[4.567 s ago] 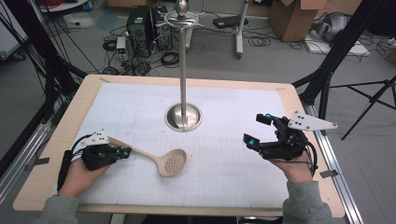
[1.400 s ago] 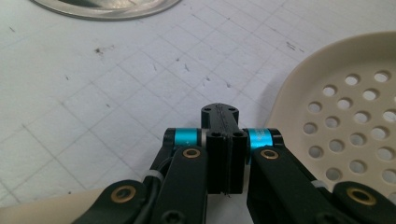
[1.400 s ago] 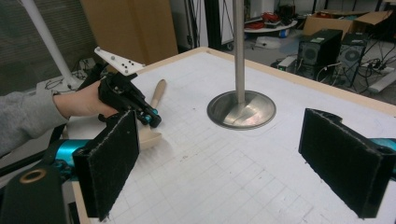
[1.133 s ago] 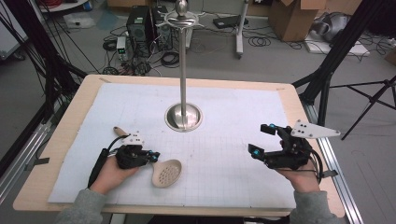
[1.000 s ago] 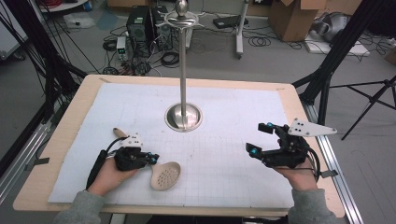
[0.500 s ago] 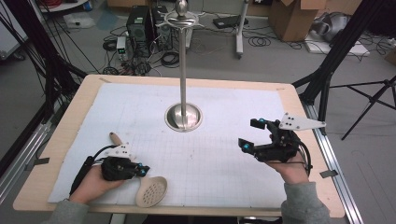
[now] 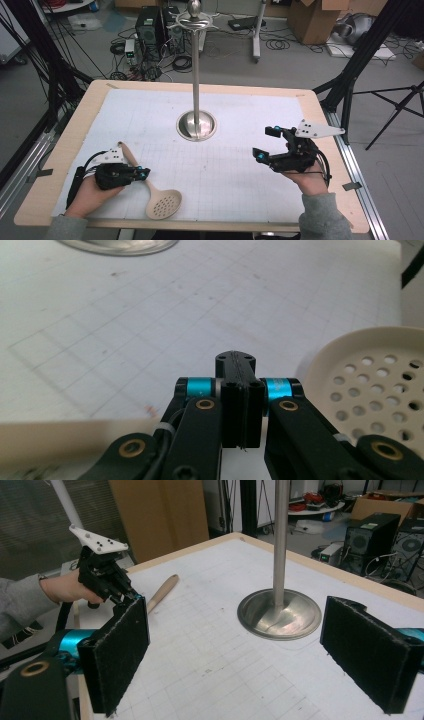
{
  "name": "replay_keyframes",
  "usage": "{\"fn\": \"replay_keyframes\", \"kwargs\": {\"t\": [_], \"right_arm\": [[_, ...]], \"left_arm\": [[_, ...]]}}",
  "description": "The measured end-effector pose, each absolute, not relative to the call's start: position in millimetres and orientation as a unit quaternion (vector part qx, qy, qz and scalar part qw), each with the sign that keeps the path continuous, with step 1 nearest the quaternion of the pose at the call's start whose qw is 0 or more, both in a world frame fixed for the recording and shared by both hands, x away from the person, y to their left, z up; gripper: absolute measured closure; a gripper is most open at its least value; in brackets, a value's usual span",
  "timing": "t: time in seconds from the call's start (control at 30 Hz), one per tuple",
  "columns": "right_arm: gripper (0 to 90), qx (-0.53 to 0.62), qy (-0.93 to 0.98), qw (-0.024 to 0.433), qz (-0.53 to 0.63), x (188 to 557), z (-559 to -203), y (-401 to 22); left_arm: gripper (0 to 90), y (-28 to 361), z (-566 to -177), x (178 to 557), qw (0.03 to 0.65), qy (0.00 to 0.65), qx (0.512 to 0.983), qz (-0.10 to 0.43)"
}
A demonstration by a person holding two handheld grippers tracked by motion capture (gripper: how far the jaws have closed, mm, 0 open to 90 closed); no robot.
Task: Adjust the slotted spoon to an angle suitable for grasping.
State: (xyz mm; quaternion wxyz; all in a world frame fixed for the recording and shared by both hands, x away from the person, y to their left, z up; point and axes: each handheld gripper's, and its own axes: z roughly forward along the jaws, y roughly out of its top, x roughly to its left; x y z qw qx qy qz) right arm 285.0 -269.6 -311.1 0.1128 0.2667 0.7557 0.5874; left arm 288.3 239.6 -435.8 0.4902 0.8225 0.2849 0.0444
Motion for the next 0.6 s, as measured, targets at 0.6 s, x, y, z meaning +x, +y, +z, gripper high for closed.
{"fn": "replay_keyframes", "kwargs": {"t": [0.6], "right_arm": [[11.2, 0.263, 0.761, 0.109, 0.584, 286, -313, -267]], "left_arm": [[89.4, 274, -448, 295, 0.478, 0.341, 0.807, 0.068]]}}
